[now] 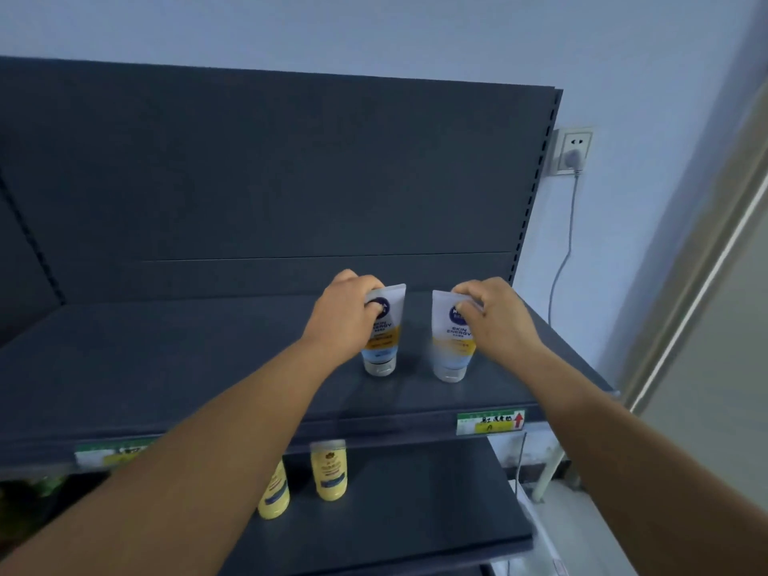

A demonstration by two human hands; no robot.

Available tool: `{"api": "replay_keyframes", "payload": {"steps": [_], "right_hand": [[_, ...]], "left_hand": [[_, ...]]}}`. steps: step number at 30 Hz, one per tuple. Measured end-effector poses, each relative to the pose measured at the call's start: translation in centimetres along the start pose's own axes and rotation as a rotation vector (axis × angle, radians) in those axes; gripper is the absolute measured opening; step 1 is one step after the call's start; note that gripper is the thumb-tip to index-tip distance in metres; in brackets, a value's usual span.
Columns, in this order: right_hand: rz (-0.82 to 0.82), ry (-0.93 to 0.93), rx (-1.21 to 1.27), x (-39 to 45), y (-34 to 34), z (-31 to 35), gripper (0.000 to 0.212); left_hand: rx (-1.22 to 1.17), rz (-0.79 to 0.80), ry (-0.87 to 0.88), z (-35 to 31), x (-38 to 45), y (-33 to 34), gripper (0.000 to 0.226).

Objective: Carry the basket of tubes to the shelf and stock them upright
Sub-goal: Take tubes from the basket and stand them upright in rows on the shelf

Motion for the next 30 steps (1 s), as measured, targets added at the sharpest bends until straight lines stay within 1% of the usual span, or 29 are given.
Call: {"api": "replay_keyframes", "payload": {"steps": [2,3,4,6,7,8,9,11,14,16,19,30], "right_hand": [[-0.011,-0.002,0.04,0.8,0.4,-1.0,0.019],[-0.022,0.001,0.069,1.0,0.5,-1.3,0.018],[-0.03,0.007,0.108,1.0,0.6,-1.5,0.021],[-0.016,0.053,0.214,0.6,1.1,-2.1,0.042],[0.009,0.097,0.279,0.4,1.6,-2.5,0.053],[0.034,0.145,0.341,0.0,2.2,-3.0,0.061],[0.053,0.187,0.394,-0.3,2.8,-3.6,0.064],[0.072,0.248,0.457,-0.9,3.8,-4.8,0.063],[0.164,0.27,0.427,-1.3,5.3,-5.6,0.053],[0.231,0.265,0.395,-1.1,6.1,-5.6,0.045],[0.258,0.271,0.4,-0.5,6.8,-5.7,0.037],[0.232,0.238,0.454,2.7,9.2,-7.2,0.031]], "left_hand": [[-0.022,-0.018,-0.007,0.3,0.8,1.0,0.02],[-0.046,-0.036,-0.01,0.4,1.0,1.2,0.024],[-0.086,-0.058,-0.019,0.5,1.2,1.3,0.033],[-0.221,-0.073,-0.094,1.4,1.2,1.6,0.057],[-0.286,-0.059,-0.154,2.1,1.1,2.0,0.064],[-0.32,-0.029,-0.208,2.9,0.8,2.7,0.065],[-0.319,0.012,-0.247,3.8,0.4,3.5,0.061],[-0.282,0.091,-0.284,5.5,-0.5,5.1,0.048],[-0.288,0.119,-0.285,6.5,-0.9,6.0,0.037],[-0.25,0.133,-0.267,6.6,-0.1,6.2,0.037],[-0.193,0.147,-0.264,6.7,1.7,6.9,0.039],[-0.196,0.137,-0.343,7.9,8.5,9.9,0.031]]}}
Point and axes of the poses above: each hand's wrist, its own x-axis towards the middle knuckle, its own y-axis out of the palm, z = x × y, the point moved 9 cm from there along x, towards the middle knuckle, and after that the axes turned 7 degrees about -x, right-handed, at the moved point
